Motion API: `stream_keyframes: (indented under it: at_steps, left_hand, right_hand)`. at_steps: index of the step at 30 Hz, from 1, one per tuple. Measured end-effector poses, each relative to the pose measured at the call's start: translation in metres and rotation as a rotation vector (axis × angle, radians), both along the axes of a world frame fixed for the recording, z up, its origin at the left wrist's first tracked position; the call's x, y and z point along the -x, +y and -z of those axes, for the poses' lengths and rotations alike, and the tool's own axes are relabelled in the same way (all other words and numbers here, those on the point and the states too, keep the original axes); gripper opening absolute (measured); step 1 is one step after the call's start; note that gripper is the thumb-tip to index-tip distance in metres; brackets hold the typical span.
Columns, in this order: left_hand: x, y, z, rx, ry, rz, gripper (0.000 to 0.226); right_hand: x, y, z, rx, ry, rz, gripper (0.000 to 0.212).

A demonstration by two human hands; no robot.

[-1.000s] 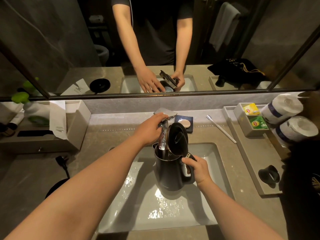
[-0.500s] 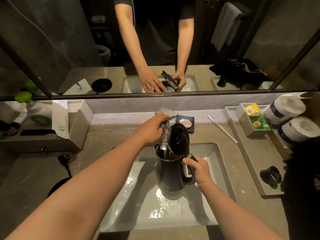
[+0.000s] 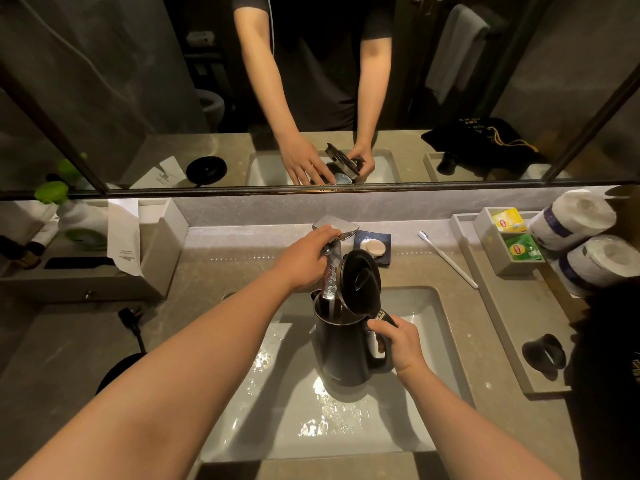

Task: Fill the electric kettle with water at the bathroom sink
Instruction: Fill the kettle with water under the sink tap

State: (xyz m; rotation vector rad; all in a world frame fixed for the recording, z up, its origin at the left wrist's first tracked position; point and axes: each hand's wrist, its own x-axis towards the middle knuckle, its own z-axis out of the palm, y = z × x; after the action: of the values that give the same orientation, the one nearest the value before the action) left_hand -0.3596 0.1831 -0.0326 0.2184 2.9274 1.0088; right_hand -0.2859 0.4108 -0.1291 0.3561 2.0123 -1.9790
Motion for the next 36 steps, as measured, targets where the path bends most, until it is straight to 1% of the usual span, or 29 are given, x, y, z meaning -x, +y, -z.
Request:
stream_keyframes:
  at_steps: [17,18,21,24,29,32,36]
  left_hand:
    - [-0.0017,0.0009,0.0000,0.005,-0.004,0.006,0.057]
    - [-0.0017,0.0006,0.0001,0.008,-0.011,0.004,0.058]
    - [-0.0026,0.0012,-0.0010,0.008,-0.010,0.005,0.057]
    - [-0.0035,0.0018,-0.0026,0.006,-0.017,0.008,0.057]
    - [-0.0043,0.0023,-0.0040,0.004,-0.024,0.009,0.056]
    - [-0.0045,0.0024,-0.0047,-0.001,-0.022,0.014,0.056]
    - [-0.0050,0.0031,-0.0053,-0.001,-0.008,0.013,0.055]
  right_hand:
    - [-0.0006,-0.0008,0.0030,-0.018,0.017,0.004,0.020]
    - [-0.0008,-0.0008,0.0033,-0.020,0.013,0.003,0.022]
    - [-0.0010,-0.0004,0.0037,-0.021,0.012,0.005,0.034]
    - [-0.0016,-0.0013,0.0025,-0.032,0.010,0.007,0.020]
    - [-0.0016,-0.0023,0.0037,-0.022,0.020,0.014,0.020]
    - [-0.0021,-0.0024,0.0043,-0.022,0.018,0.013,0.026]
    - [-0.0028,-0.0021,0.0053,-0.031,0.010,0.014,0.026]
